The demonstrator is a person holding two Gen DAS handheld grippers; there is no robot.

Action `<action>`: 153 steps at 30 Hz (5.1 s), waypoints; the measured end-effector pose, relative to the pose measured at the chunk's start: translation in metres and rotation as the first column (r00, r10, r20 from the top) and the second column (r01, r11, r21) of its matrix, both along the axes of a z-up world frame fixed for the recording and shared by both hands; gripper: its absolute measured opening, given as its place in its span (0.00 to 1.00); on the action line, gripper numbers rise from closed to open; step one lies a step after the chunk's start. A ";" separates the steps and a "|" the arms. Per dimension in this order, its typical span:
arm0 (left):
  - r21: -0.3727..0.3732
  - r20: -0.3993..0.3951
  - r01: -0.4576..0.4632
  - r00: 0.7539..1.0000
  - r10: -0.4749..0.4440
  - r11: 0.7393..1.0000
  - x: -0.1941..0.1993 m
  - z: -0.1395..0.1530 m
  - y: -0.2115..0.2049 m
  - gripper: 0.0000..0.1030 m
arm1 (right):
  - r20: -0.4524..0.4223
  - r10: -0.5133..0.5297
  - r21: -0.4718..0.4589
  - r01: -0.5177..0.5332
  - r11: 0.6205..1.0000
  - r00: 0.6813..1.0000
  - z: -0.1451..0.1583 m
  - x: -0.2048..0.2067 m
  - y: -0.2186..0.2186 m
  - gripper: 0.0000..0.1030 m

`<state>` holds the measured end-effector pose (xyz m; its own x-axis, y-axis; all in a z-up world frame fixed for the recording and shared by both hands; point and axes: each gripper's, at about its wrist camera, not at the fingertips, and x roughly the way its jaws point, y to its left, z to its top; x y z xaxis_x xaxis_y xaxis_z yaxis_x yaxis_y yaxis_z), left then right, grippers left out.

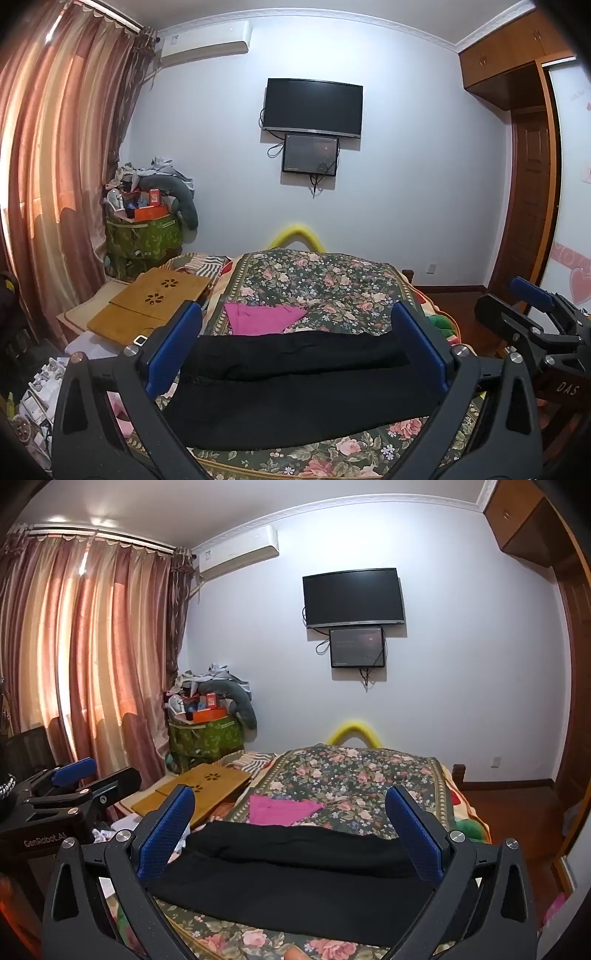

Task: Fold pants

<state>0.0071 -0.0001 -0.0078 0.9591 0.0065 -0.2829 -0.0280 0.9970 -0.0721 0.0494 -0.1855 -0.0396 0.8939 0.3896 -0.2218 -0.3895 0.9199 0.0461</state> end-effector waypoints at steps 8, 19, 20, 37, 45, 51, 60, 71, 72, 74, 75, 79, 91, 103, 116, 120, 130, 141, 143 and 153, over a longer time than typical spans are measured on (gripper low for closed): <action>-0.009 0.000 -0.002 1.000 0.002 1.000 0.001 0.001 0.002 1.00 | 0.005 -0.001 -0.001 0.001 1.000 1.000 0.001 0.002 -0.001 0.99; -0.009 0.002 -0.001 1.000 0.001 1.000 0.000 0.001 0.005 1.00 | 0.006 -0.006 -0.001 0.006 1.000 1.000 0.002 0.005 -0.002 0.99; -0.010 0.002 -0.001 1.000 0.001 1.000 0.000 0.001 0.005 1.00 | 0.007 -0.007 -0.002 0.007 1.000 1.000 0.003 0.005 -0.002 0.99; -0.012 0.007 -0.002 1.000 0.002 1.000 -0.001 0.003 0.004 1.00 | 0.014 -0.030 -0.003 0.030 1.000 0.999 0.001 0.002 -0.005 1.00; -0.012 0.007 -0.003 1.000 0.003 1.000 -0.001 0.004 0.003 1.00 | 0.014 -0.030 -0.005 0.030 1.000 0.999 0.002 0.003 -0.010 1.00; -0.012 0.007 -0.004 1.000 0.004 1.000 0.000 0.004 0.002 1.00 | 0.013 -0.030 -0.006 0.030 1.000 0.999 0.003 0.005 -0.009 1.00; -0.014 0.007 -0.003 1.000 0.003 1.000 -0.001 0.003 0.003 1.00 | 0.014 -0.035 -0.013 0.035 0.999 0.999 0.004 0.006 -0.011 1.00; -0.013 0.010 -0.004 1.000 0.004 1.000 0.000 0.002 0.004 1.00 | 0.010 -0.036 -0.016 0.036 0.999 0.999 0.002 0.006 -0.009 1.00; -0.013 0.009 -0.006 1.000 0.006 1.000 0.000 0.003 0.003 1.00 | 0.008 -0.036 -0.017 0.036 0.999 0.999 0.001 0.008 -0.008 1.00; -0.016 0.007 -0.004 1.000 0.004 1.000 0.003 0.003 0.005 1.00 | 0.004 -0.038 -0.021 0.038 0.999 0.999 -0.001 0.009 -0.006 1.00; -0.017 0.006 0.000 1.000 0.000 1.000 0.005 0.003 0.005 1.00 | 0.002 -0.039 -0.023 0.039 0.999 0.999 -0.002 0.010 -0.004 1.00; -0.013 -0.001 0.007 1.000 -0.007 1.000 0.020 0.001 0.009 1.00 | -0.026 -0.037 -0.029 0.036 0.999 0.999 -0.007 0.024 -0.001 1.00; 0.016 -0.115 -0.044 0.992 0.045 0.999 0.119 -0.026 0.046 1.00 | -0.181 -0.049 -0.107 0.030 0.994 0.982 -0.046 0.111 -0.003 0.99; 0.073 -0.339 -0.117 0.931 0.135 0.990 0.265 -0.101 0.119 1.00 | -0.341 -0.053 -0.179 -0.009 0.984 0.939 -0.098 0.209 -0.007 0.98; 0.022 -0.663 -0.174 0.735 0.145 0.984 0.367 -0.220 0.199 0.83 | -0.541 -0.014 -0.259 -0.150 0.954 0.841 -0.167 0.313 0.002 0.78; -0.013 -0.730 -0.185 0.674 0.117 0.983 0.387 -0.250 0.216 0.80 | -0.601 0.005 -0.273 -0.211 0.939 0.800 -0.191 0.338 0.008 0.77; -0.037 -0.841 -0.208 0.535 0.082 0.977 0.428 -0.308 0.231 0.80 | -0.701 0.072 -0.269 -0.357 0.895 0.710 -0.225 0.383 0.031 0.68; -0.139 -0.838 -0.259 0.544 0.026 0.956 0.424 -0.316 0.235 0.18 | -0.679 0.080 -0.316 -0.389 0.865 0.730 -0.242 0.372 0.043 0.20; -0.112 -0.831 -0.239 0.555 0.040 0.965 0.419 -0.307 0.231 0.16 | -0.681 0.082 -0.311 -0.389 0.867 0.728 -0.244 0.369 0.042 0.10; -0.033 -0.710 -0.189 0.696 0.110 0.981 0.413 -0.222 0.216 0.14 | -0.534 0.040 -0.326 -0.250 0.912 0.845 -0.187 0.364 0.032 0.05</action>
